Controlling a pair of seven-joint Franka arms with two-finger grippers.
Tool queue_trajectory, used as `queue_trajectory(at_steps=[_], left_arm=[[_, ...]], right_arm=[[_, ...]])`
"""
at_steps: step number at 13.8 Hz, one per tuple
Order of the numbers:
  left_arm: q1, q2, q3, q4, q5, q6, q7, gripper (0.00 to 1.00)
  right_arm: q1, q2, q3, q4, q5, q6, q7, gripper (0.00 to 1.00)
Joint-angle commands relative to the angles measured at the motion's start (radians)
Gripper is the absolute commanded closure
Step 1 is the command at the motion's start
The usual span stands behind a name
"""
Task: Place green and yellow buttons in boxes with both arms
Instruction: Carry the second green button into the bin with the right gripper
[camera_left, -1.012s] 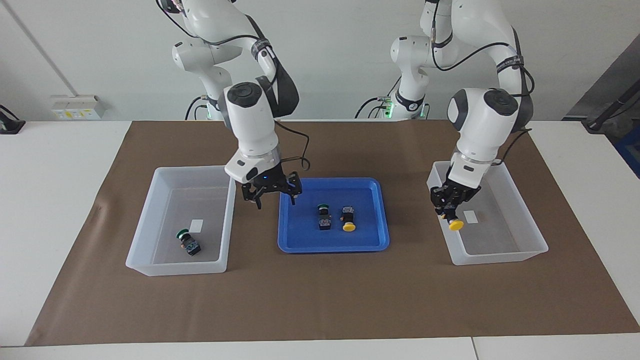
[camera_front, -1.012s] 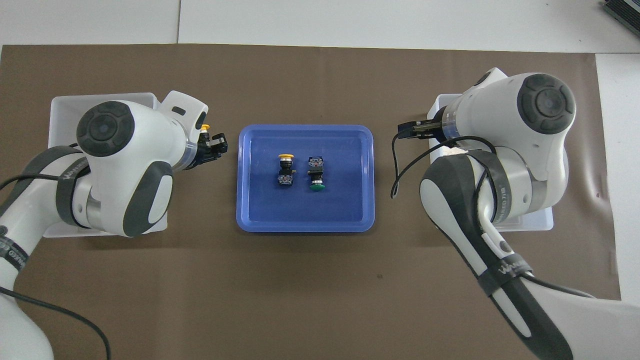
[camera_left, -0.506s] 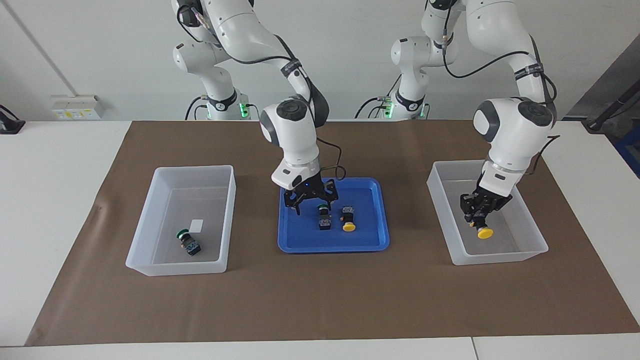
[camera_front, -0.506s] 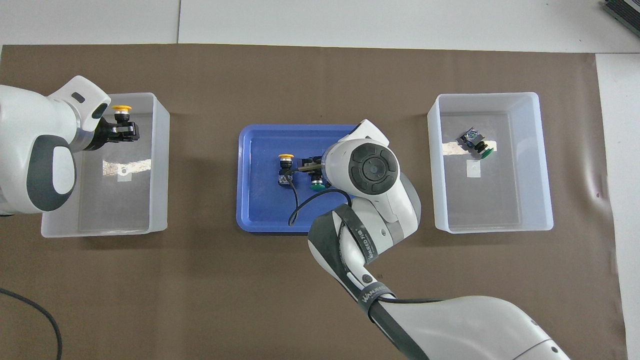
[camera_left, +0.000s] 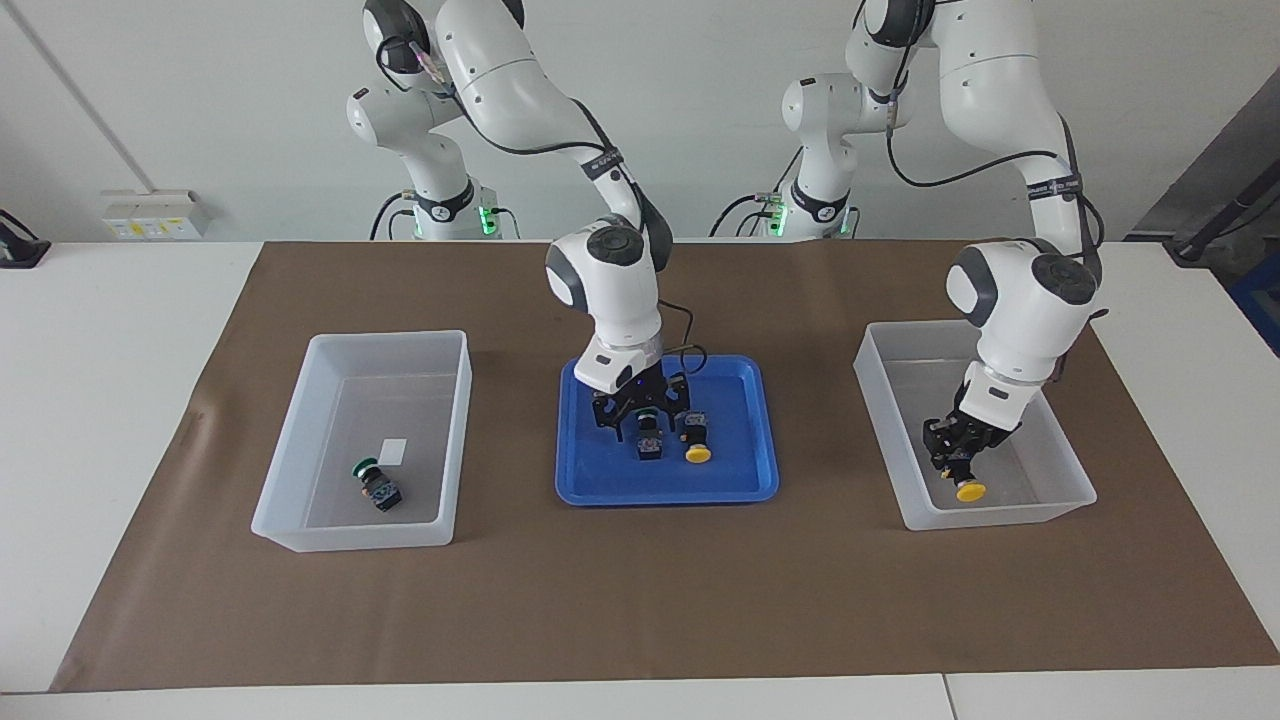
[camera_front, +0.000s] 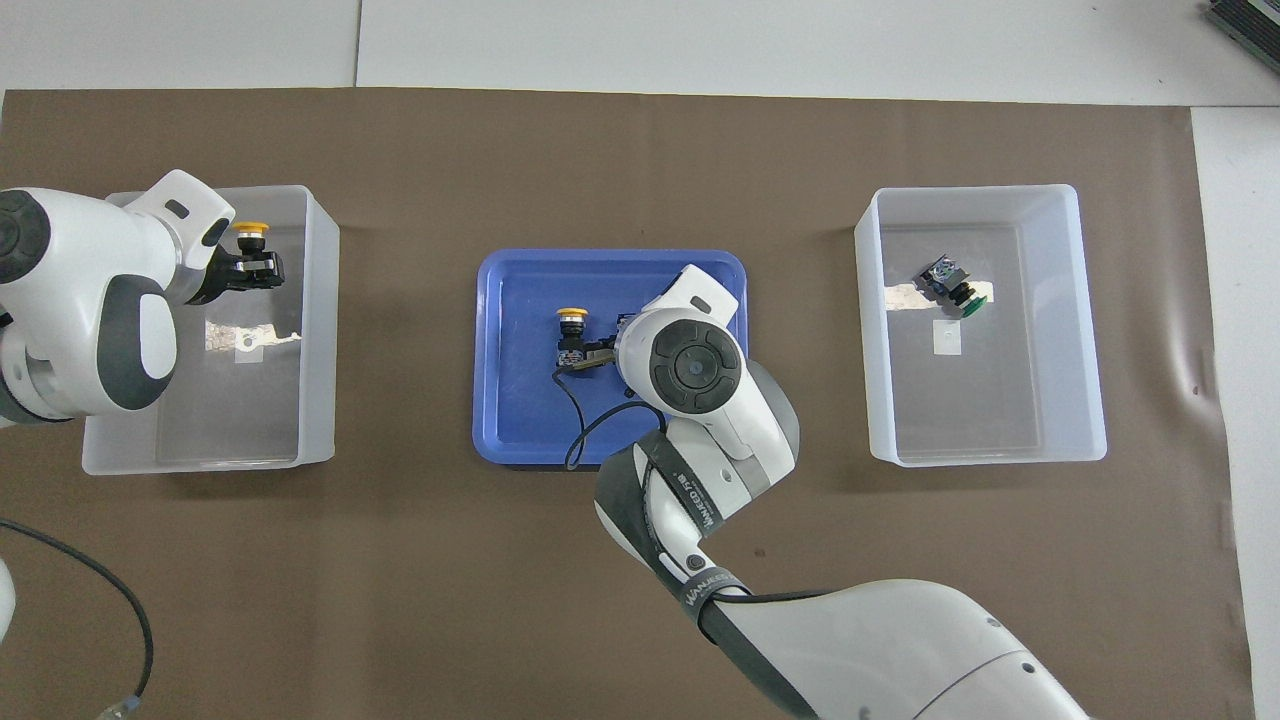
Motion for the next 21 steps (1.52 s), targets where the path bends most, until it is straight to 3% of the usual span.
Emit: queue_trajectory(at_steps=[1, 3, 4, 5, 6, 7, 10, 13, 15, 17, 19, 21], left_arm=[[0.032, 0.037, -0.008, 0.021, -0.002, 0.056, 0.022, 1.0], [0.032, 0.048, -0.009, 0.021, -0.002, 0.09, 0.022, 1.0], [0.031, 0.049, -0.009, 0.015, -0.001, 0.107, 0.024, 0.82], [0.031, 0.051, -0.009, 0.01, -0.002, 0.13, 0.024, 0.51], [0.031, 0.052, -0.009, 0.011, -0.002, 0.143, 0.024, 0.31], [0.029, 0.052, -0.009, 0.019, -0.001, 0.144, 0.024, 0.21], [0.02, 0.052, -0.008, 0.044, -0.001, 0.143, 0.027, 0.14], [0.011, -0.026, -0.008, 0.042, -0.001, 0.088, 0.035, 0.1], [-0.015, -0.101, -0.008, 0.044, -0.001, -0.036, 0.035, 0.1], [-0.055, -0.162, -0.008, 0.036, -0.001, -0.142, 0.029, 0.1], [-0.105, -0.184, -0.006, 0.036, -0.001, -0.221, 0.022, 0.1], [-0.155, -0.187, -0.008, 0.015, -0.001, -0.209, -0.011, 0.1]], right_arm=[[0.003, 0.004, -0.001, -0.009, -0.026, 0.028, 0.032, 0.7], [0.004, 0.004, -0.001, -0.007, -0.024, 0.019, 0.061, 1.0], [-0.002, 0.001, -0.003, 0.0, -0.027, 0.012, 0.076, 1.0], [-0.013, -0.011, -0.009, 0.005, -0.027, -0.002, 0.069, 1.0], [-0.029, -0.057, -0.016, 0.01, -0.029, -0.055, 0.058, 1.0], [-0.057, -0.115, -0.016, 0.011, -0.027, -0.126, 0.034, 1.0], [-0.175, -0.257, -0.015, 0.01, -0.027, -0.315, -0.099, 1.0], [-0.314, -0.315, -0.013, -0.004, -0.021, -0.404, -0.346, 1.0], [-0.391, -0.326, -0.013, -0.03, -0.02, -0.432, -0.495, 1.0], [-0.459, -0.364, -0.013, -0.128, -0.015, -0.41, -0.644, 1.0], [-0.514, -0.381, -0.013, -0.189, -0.009, -0.409, -0.752, 1.0], [-0.56, -0.384, -0.012, -0.26, 0.009, -0.374, -0.816, 1.0]])
